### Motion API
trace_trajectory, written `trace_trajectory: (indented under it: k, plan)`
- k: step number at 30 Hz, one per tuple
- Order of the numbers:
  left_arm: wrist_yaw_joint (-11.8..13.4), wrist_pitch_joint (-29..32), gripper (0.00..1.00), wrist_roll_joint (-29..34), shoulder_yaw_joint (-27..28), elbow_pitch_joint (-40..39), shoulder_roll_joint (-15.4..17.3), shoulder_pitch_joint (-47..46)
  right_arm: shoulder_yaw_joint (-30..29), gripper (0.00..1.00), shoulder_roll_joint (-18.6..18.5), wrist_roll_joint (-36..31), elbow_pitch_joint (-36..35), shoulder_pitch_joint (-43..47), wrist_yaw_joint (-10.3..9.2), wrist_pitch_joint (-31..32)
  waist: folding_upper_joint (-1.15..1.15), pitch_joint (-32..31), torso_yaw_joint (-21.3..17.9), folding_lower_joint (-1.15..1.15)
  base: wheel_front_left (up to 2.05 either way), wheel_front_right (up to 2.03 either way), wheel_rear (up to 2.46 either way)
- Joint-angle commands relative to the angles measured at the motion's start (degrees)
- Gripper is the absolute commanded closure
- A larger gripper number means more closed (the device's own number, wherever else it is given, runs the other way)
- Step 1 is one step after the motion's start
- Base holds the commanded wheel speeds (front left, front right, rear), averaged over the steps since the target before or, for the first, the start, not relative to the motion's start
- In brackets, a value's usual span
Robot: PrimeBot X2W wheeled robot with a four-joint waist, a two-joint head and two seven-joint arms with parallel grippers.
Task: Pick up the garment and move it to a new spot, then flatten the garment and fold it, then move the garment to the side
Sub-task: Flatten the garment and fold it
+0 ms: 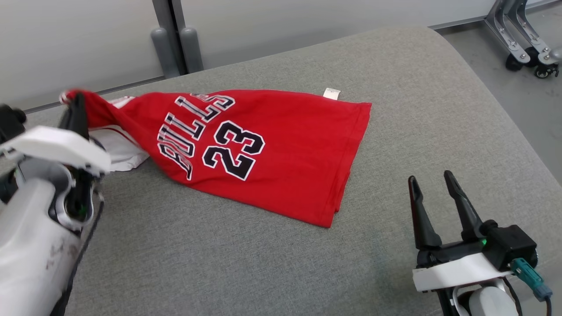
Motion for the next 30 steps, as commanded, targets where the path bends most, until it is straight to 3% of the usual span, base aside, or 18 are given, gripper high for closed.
trace_trajectory:
  k: [1,7,14,26,30]
  plan:
    - [-0.04,0.85,1.00,0.53,-0.96,-1.09,1.63,2.83,-0.58,0.00,-0.13,-0.07,-0.12,0.80,-0.02,-0.07,0.00,0.29,-0.04,0.00,0.00,0.00,0.00]
    - [1.12,0.41,1.00,1.51,-2.01,-9.25,6.03,11.98,-1.82,0.00,-0.12,-0.69,0.98,2.17,-0.02,-0.06,0.00,0.84,2.99,0.00,0.00,0.00,0.00]
    - [4.71,-0.48,1.00,1.80,-2.39,-16.49,8.57,20.54,2.21,0.00,-0.24,0.09,4.54,2.07,-0.02,-0.07,0.00,0.02,6.36,0.00,0.00,0.00,0.00]
    - [16.96,4.82,1.00,6.21,-10.10,-40.71,16.39,41.08,1.30,0.00,-0.29,-1.27,5.98,3.23,-0.02,-0.07,0.00,0.18,10.17,0.00,0.00,0.00,0.00]
    - [19.56,6.67,1.00,6.81,-12.91,-45.92,17.73,46.01,0.72,0.00,-0.78,-1.49,6.01,3.30,-0.02,-0.07,0.00,0.69,11.96,0.00,0.00,0.00,0.00]
